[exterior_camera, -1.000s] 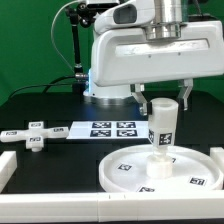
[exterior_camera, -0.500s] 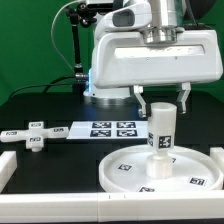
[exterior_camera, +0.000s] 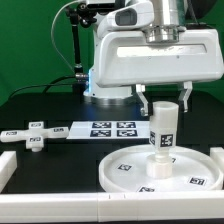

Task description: Assemble round table

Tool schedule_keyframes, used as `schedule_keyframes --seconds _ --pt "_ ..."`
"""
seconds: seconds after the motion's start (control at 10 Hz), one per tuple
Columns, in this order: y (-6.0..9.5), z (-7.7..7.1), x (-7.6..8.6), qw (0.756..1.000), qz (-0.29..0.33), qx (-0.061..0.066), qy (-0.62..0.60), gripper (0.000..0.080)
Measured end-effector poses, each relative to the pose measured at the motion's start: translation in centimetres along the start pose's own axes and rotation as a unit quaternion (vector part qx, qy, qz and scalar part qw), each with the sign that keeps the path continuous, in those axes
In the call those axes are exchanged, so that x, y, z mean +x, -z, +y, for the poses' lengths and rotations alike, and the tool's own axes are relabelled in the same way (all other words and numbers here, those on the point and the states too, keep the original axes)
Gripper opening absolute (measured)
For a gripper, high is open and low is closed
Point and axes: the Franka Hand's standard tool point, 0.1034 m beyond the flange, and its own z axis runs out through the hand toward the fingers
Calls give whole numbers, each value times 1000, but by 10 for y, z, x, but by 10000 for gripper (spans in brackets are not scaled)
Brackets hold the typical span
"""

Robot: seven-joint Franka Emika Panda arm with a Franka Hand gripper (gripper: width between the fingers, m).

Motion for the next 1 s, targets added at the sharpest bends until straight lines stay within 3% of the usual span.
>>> schedule_keyframes --seconds 1.0 --pt "-10 -3 -17 1000 -12 2 0 409"
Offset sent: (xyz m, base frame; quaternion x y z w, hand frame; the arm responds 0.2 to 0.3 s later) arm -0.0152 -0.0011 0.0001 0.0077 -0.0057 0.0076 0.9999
